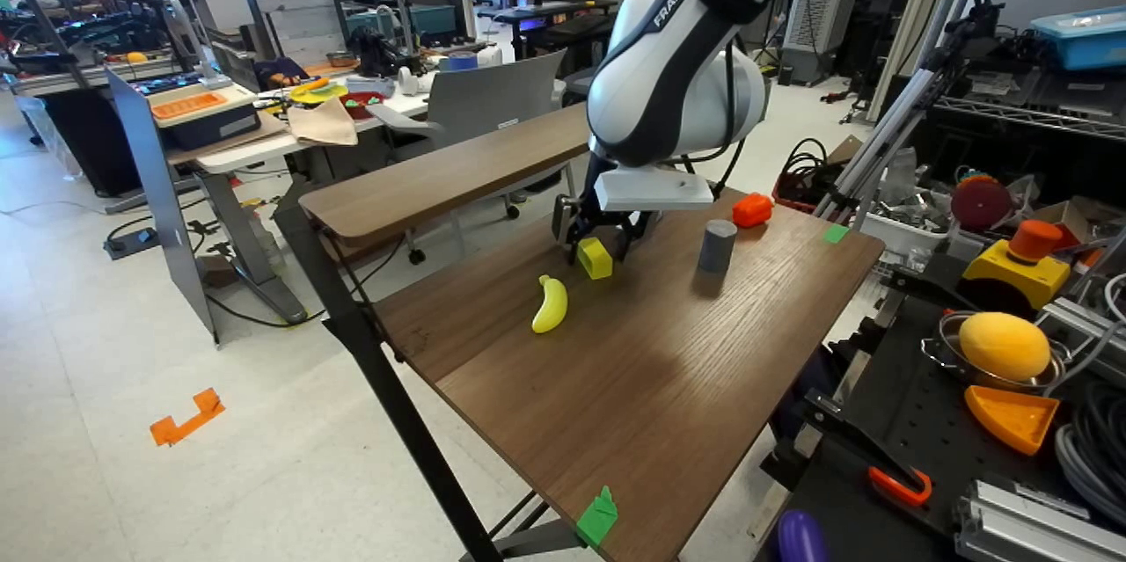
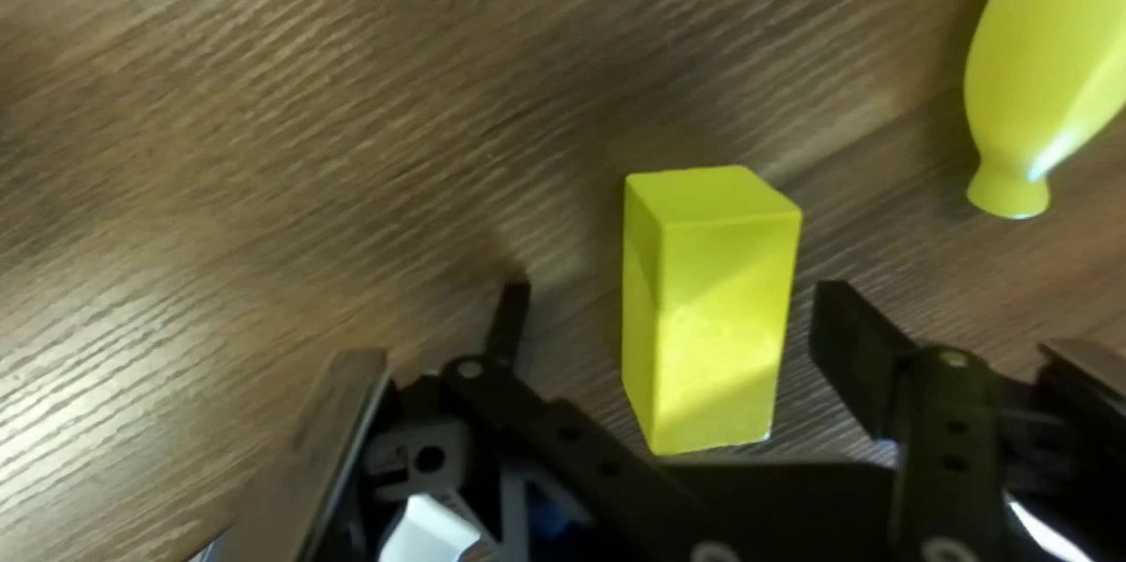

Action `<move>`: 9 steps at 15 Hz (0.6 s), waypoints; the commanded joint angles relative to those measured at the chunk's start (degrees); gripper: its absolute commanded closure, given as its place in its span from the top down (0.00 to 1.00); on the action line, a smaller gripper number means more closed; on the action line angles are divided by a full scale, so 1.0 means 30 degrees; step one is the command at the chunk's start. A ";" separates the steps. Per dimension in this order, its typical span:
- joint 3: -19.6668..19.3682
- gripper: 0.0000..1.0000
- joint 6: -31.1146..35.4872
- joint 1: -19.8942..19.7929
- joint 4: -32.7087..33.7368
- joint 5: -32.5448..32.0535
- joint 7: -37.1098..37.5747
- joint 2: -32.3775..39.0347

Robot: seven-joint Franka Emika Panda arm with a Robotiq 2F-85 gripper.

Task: Move the yellow rectangular block to the right

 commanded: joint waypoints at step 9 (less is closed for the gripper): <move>-0.0561 0.12 -0.0466 0.0449 -0.0077 -0.0821 0.0523 -0.0384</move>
